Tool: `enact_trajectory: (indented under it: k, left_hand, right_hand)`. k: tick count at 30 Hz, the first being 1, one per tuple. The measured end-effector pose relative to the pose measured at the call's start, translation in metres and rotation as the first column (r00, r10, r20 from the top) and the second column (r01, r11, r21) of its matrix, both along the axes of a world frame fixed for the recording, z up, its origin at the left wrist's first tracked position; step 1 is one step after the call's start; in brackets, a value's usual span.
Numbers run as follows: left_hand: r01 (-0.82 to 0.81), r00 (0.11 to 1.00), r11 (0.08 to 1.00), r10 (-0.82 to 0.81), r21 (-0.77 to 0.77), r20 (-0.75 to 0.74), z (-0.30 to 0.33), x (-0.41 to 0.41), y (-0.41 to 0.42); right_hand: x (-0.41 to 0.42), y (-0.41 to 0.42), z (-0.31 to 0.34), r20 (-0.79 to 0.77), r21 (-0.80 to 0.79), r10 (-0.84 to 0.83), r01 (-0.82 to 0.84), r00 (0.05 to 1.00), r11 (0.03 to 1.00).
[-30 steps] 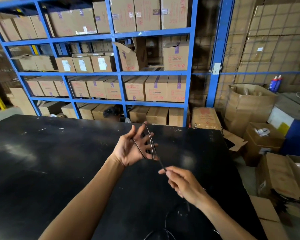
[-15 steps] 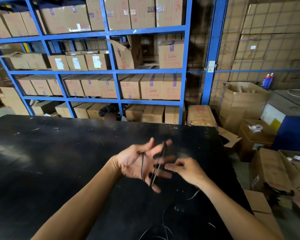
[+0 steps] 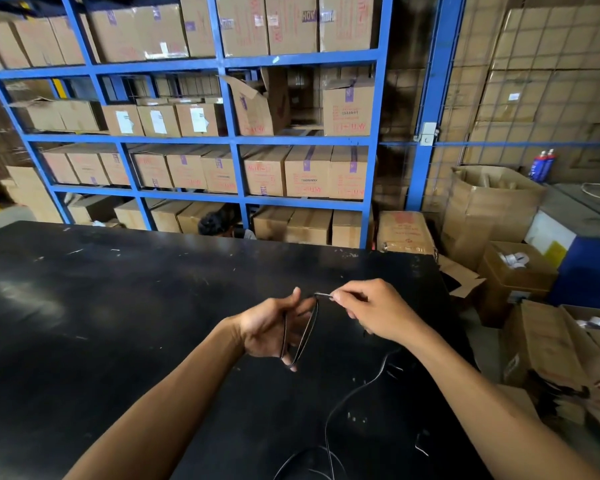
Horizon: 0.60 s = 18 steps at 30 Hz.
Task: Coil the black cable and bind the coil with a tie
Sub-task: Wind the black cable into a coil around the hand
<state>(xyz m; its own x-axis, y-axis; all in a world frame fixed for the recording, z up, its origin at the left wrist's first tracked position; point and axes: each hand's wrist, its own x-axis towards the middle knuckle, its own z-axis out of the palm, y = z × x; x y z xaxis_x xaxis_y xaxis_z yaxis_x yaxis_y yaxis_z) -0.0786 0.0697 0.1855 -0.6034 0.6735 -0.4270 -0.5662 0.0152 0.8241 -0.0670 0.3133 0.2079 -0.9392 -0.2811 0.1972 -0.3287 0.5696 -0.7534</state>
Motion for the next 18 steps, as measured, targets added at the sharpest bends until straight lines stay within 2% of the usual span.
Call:
enact_trajectory:
  k: [2, 5, 8, 12, 18]
  left_hand:
    - [-0.114, 0.993, 0.984, 0.118, 0.137, -0.02, 0.002, -0.004, -0.003]
    - [-0.275, 0.958, 0.91, 0.287, 0.309, 0.007, 0.015, -0.009, -0.006]
    - [-0.288, 0.947, 0.844, 0.322, 0.452, 0.002, 0.029, -0.013, -0.002]
    - [-0.272, 0.943, 0.769, 0.332, 0.578, 0.001, 0.045, -0.017, 0.006]
    - [-0.208, 0.949, 0.747, 0.31, 0.632, -0.055, 0.063, -0.015, 0.009]
  right_hand:
    - [0.01, -0.004, -0.01, 0.09, -0.212, -0.021, 0.039, 0.996, 0.976]
    - [0.026, -0.012, -0.028, 0.207, -0.47, 0.029, 0.073, 0.978, 0.88]
    - [0.04, -0.027, -0.042, 0.246, -0.639, 0.112, 0.074, 0.963, 0.766]
    - [0.051, -0.042, -0.058, 0.207, -0.667, 0.136, 0.038, 0.969, 0.744]
    - [0.055, -0.043, -0.08, 0.204, -0.633, 0.162, 0.004, 0.965, 0.774]
